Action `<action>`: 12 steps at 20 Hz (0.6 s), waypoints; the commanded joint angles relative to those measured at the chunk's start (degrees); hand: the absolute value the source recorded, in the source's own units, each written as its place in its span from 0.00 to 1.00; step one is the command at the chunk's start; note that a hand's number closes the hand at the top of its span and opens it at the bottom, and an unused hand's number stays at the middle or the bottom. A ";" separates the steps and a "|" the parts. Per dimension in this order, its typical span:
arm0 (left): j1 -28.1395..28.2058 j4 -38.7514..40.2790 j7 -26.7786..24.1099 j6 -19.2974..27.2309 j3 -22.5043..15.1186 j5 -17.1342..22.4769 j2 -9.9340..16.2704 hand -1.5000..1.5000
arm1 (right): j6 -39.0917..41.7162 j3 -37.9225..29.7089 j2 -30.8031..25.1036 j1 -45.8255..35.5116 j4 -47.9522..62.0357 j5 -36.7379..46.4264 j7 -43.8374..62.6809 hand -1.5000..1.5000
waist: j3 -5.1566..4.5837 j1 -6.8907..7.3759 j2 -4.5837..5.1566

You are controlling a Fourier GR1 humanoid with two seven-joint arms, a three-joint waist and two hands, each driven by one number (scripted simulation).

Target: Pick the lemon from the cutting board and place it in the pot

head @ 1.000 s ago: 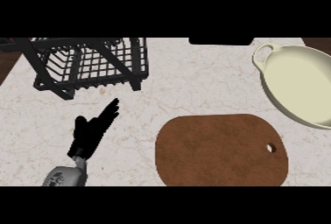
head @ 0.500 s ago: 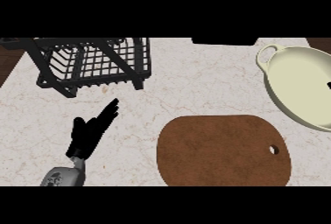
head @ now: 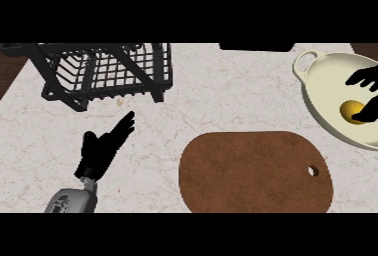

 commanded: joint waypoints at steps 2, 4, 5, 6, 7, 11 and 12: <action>-0.52 0.52 0.05 1.17 0.47 -0.11 -0.85 0.50 | -3.35 -7.77 3.76 -0.79 -0.53 -7.49 -4.84 0.00 | 0.07 -1.07 -0.22; 1.33 -0.03 -1.26 0.29 -0.14 -0.20 -0.51 0.50 | -5.62 -13.13 2.71 -1.61 -1.52 -12.67 -7.99 0.00 | 0.16 -0.99 -0.26; 0.15 0.55 -0.54 -0.15 0.92 0.63 0.07 0.50 | -7.45 -14.66 3.75 -1.50 -1.90 -14.10 -9.26 0.00 | 0.17 -0.92 -0.06; 0.60 0.75 -1.06 1.08 0.03 -0.78 -0.64 0.50 | -7.20 -17.75 4.13 -1.38 -1.97 -17.31 -10.47 0.00 | 0.19 -1.43 -0.20; 1.40 -0.92 0.39 0.18 0.68 -0.09 0.81 0.50 | -7.06 -20.16 3.23 -2.36 -2.18 -19.61 -10.34 0.00 | 0.18 -1.22 -0.53; 0.68 0.98 -1.30 -0.04 1.54 0.17 0.99 0.50 | -9.42 -28.52 0.65 -3.63 -2.09 -27.27 -9.97 0.00 | 0.06 -2.07 -0.43; 1.52 -1.07 -0.16 1.10 -0.77 -0.54 -1.52 0.50 | -12.17 -29.33 0.36 -4.79 -1.22 -27.50 -7.95 0.00 | 0.11 -0.64 -0.10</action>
